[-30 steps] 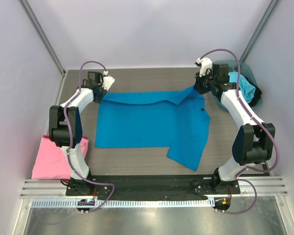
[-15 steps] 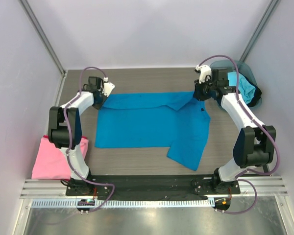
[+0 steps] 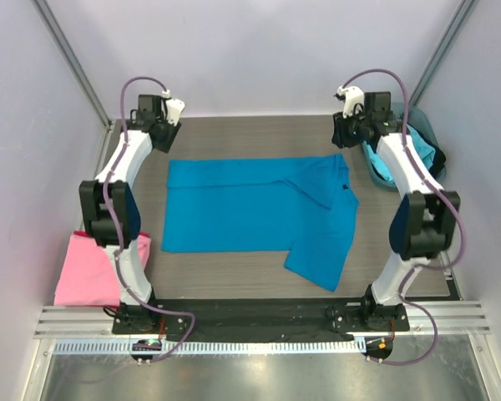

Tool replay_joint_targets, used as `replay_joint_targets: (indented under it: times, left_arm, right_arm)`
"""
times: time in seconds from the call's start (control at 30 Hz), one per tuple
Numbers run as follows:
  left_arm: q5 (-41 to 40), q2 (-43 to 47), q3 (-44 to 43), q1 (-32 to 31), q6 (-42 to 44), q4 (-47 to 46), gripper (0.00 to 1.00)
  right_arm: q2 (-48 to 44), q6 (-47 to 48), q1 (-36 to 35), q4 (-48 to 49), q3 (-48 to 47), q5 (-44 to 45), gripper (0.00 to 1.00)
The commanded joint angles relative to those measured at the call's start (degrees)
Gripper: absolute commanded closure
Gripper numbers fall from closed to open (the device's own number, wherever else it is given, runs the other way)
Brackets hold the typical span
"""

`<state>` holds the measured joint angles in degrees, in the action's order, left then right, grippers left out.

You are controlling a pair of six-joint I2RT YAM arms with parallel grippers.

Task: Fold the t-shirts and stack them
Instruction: Fold the tshirt

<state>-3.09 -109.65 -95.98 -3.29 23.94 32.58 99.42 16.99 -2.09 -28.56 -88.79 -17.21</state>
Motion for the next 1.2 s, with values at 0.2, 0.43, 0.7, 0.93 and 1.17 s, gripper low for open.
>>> replay_joint_targets:
  times: [0.2, 0.43, 0.7, 0.93, 1.17]
  left_arm:
    - [1.86, -15.94, -15.37, 1.53, -5.84, 8.47, 0.43]
    - [2.3, -19.99, -17.66, 2.23, -6.81, 8.56, 0.39]
    - [2.21, -21.31, -18.1, 2.23, -7.42, 8.2, 0.39]
    - [2.92, -23.07, -19.77, 2.23, -7.6, 8.29, 0.41]
    - [2.92, -24.47, -20.29, 2.23, -7.51, 8.12, 0.44]
  right_arm:
    - [22.12, -0.56, 1.38, -5.55, -19.39, 3.32, 0.58]
    - [26.61, 0.49, 2.97, -5.28, -20.54, 5.43, 0.56]
    - [29.25, 1.37, 2.97, -4.49, -21.68, 7.98, 0.56]
    - [31.89, 0.94, 2.97, -4.32, -23.62, 7.9, 0.55]
    - [34.0, 0.85, 2.97, -4.14, -24.5, 7.99, 0.55]
